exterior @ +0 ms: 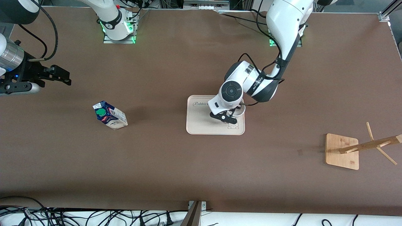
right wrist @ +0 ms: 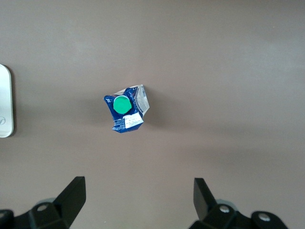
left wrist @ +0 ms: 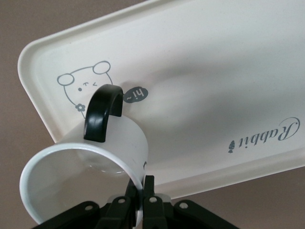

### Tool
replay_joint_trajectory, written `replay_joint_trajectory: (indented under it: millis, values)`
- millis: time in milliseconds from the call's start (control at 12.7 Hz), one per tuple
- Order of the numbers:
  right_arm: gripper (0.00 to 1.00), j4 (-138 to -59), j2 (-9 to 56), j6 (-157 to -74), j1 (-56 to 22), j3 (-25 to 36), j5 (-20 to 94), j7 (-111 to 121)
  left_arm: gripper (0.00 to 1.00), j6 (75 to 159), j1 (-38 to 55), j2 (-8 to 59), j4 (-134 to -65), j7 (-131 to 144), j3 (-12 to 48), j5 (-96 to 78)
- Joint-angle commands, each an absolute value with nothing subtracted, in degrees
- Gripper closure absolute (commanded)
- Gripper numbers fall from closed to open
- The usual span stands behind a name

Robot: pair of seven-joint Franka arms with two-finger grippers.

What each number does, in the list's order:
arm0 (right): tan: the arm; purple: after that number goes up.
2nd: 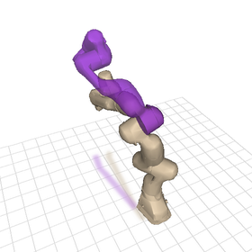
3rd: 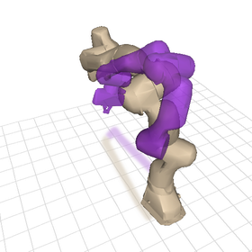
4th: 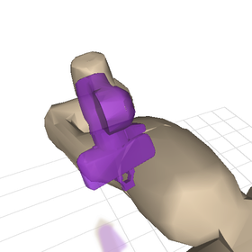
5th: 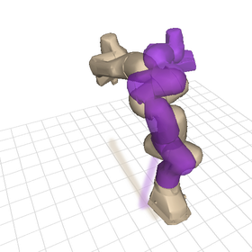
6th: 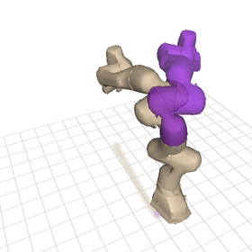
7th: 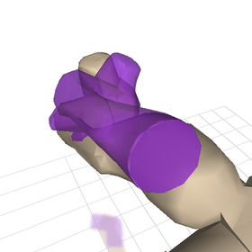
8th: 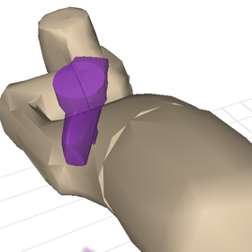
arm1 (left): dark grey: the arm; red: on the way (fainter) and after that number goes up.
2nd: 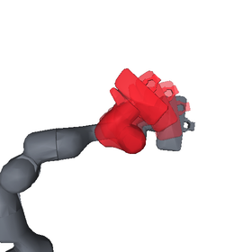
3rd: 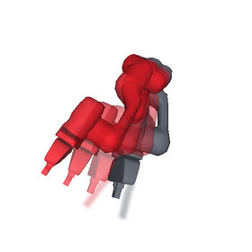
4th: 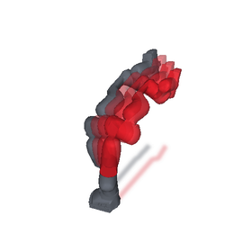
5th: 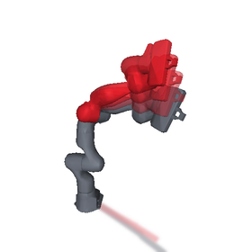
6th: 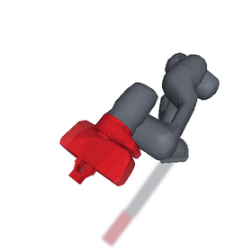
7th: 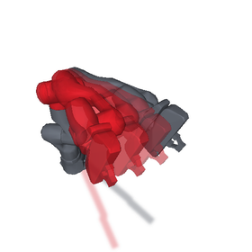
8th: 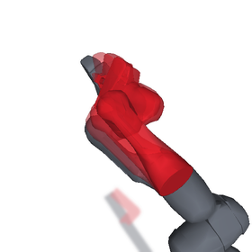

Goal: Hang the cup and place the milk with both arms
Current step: 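Grasp the white mug rim with the left gripper and lift it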

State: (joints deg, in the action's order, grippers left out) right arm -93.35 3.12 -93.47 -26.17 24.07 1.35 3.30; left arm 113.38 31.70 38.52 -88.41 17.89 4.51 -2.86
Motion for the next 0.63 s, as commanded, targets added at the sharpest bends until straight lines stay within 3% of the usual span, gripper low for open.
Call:
replay_joint_trajectory:
  millis: [0, 79, 236, 550]
  values:
    - [0.0, -95.27, 0.44, -94.39, -12.54, 9.82, -0.17, 4.04, 1.0, 105.69, 31.81, 38.15, -84.32, 18.81, 4.22, -0.28]
    - [0.0, -95.27, 0.27, -94.39, -7.0, 4.1, -0.87, 4.04, 1.0, 98.16, 32.34, 38.23, -78.37, 18.9, 3.87, 4.0]
    - [0.0, -95.45, -0.17, -94.39, -1.87, -1.3, -2.28, 4.04, 1.0, 86.44, 32.78, 37.1, -66.23, 18.02, 1.51, 5.45]
    - [0.0, -95.28, -0.26, -95.09, -0.09, -3.08, -2.37, 4.13, 1.0, 83.5, 25.96, 23.49, -66.0, 14.25, -1.84, 3.62]
